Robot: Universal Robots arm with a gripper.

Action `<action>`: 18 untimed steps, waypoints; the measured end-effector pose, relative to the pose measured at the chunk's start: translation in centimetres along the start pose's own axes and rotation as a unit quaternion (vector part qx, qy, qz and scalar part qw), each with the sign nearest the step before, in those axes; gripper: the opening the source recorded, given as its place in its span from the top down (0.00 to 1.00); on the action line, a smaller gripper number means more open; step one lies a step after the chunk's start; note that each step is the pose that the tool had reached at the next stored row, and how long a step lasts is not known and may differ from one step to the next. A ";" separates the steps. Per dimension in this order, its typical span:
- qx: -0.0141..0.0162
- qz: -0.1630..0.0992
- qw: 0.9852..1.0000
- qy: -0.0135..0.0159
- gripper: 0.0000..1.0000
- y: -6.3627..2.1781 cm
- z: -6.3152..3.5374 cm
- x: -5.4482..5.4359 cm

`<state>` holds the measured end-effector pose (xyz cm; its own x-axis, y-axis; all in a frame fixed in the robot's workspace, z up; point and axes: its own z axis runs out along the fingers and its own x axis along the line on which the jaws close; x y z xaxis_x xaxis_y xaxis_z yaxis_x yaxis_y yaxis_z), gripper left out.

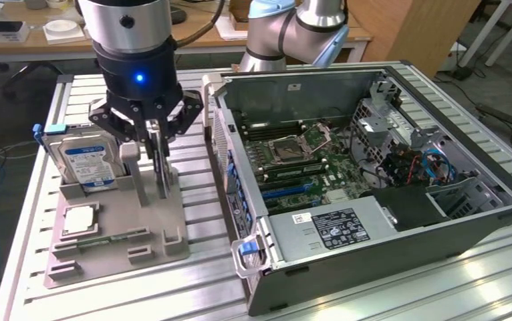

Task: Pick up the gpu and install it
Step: 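Pick up the gpu and move the gpu toward the slot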

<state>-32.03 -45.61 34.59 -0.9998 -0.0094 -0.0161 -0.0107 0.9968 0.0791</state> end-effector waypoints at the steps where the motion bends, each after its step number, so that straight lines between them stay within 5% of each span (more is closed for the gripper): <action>1: 0.000 0.000 1.000 0.000 0.74 0.01 -0.16 0.0; 18: -0.003 0.000 1.000 0.000 0.74 0.24 -3.06 0.0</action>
<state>-32.03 -45.61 37.66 -0.9998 -0.0093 -0.0162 -0.0107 0.9964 0.0846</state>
